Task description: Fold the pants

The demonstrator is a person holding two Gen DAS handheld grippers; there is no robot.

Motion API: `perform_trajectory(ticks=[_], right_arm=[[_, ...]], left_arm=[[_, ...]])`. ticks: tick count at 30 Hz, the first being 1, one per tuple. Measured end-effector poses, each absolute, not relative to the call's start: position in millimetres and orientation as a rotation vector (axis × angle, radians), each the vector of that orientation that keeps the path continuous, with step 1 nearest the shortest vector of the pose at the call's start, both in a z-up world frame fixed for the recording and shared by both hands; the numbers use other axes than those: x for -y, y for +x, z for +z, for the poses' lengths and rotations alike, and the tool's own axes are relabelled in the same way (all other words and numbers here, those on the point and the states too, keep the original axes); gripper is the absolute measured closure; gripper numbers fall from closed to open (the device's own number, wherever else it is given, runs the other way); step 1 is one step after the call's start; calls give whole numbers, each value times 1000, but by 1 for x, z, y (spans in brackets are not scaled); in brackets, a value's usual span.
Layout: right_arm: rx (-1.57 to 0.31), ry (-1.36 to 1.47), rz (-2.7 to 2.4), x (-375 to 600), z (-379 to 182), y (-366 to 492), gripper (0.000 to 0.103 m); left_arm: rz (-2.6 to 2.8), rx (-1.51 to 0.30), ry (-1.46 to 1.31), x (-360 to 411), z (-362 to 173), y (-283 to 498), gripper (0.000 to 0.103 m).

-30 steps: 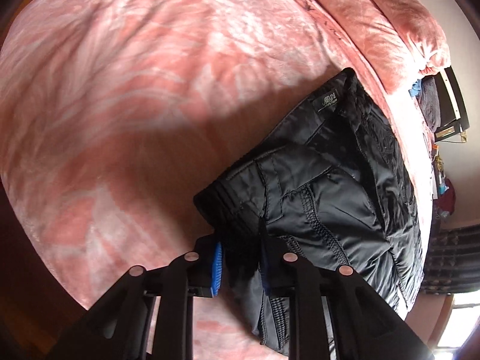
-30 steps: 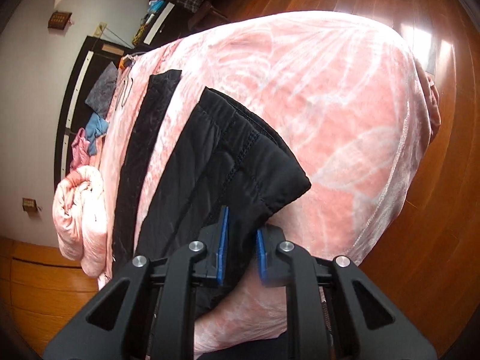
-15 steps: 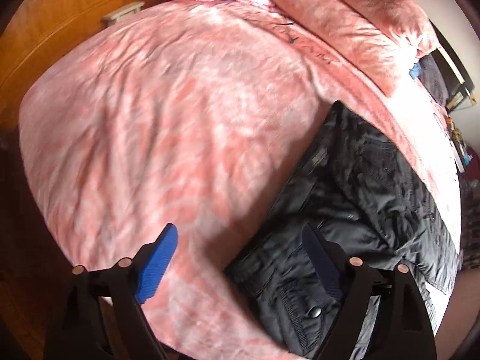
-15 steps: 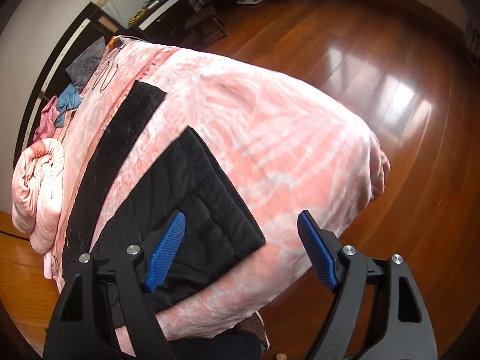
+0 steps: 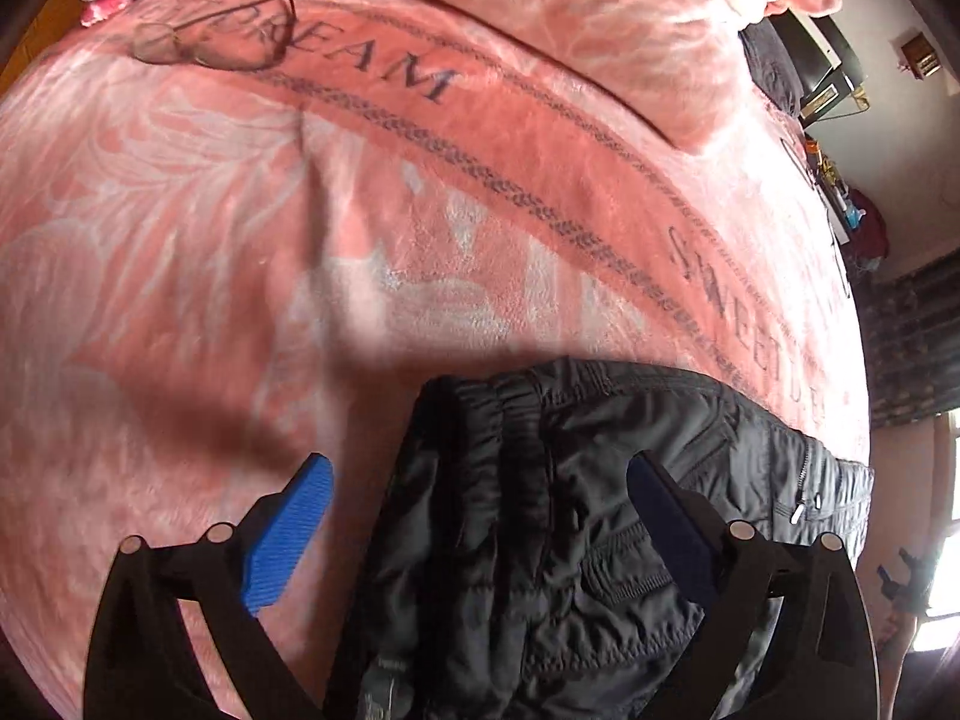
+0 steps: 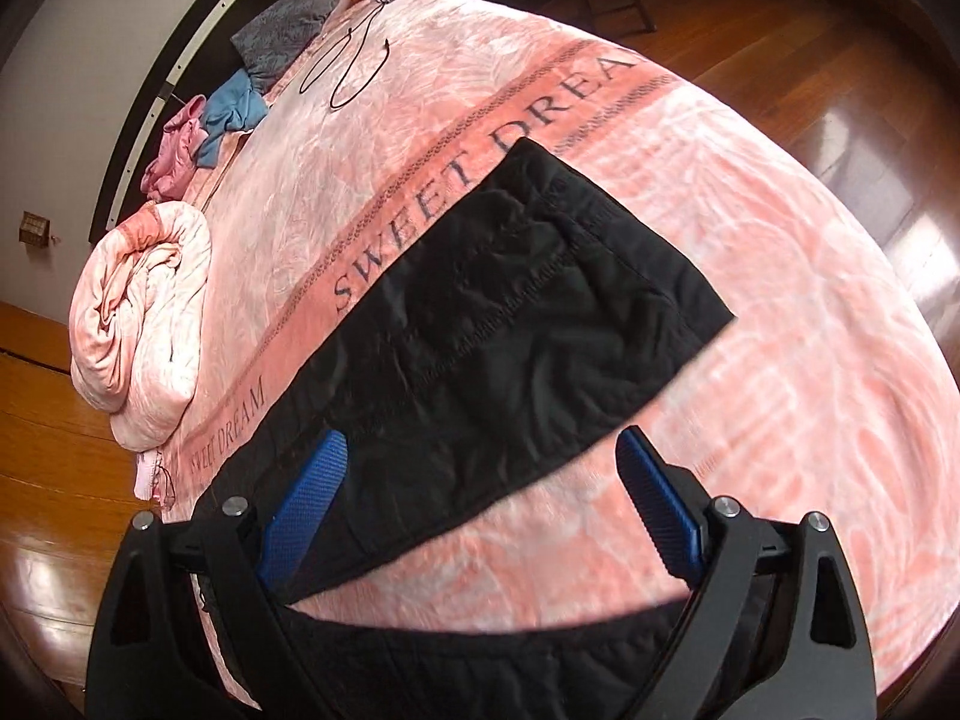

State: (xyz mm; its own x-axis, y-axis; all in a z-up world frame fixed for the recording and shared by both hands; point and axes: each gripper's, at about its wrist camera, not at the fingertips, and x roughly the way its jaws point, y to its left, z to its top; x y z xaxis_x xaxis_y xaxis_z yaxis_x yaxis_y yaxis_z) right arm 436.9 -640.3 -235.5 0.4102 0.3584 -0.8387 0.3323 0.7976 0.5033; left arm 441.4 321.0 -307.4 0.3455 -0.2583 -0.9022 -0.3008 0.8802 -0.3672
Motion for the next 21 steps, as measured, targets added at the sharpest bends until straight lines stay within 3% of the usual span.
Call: perform_trajectory(ticks=[3, 4, 8, 13, 20, 21], right_arm=[[-1204, 639, 14, 640, -248, 480, 12], [-1204, 624, 8, 642, -251, 492, 12], [-1202, 587, -43, 663, -264, 537, 12], [-1235, 514, -93, 679, -286, 585, 12], [-1288, 463, -43, 678, -315, 617, 12], [-1293, 449, -25, 675, -317, 618, 26]], left_arm=[[5, -1237, -496, -310, -315, 449, 12], [-10, -1246, -484, -307, -315, 450, 32], [-19, -1266, -460, -303, -313, 449, 53], [-9, -1256, -457, -306, -315, 447, 61], [32, -1232, -458, -304, -316, 448, 64], [39, -1230, -454, -302, -316, 449, 65]])
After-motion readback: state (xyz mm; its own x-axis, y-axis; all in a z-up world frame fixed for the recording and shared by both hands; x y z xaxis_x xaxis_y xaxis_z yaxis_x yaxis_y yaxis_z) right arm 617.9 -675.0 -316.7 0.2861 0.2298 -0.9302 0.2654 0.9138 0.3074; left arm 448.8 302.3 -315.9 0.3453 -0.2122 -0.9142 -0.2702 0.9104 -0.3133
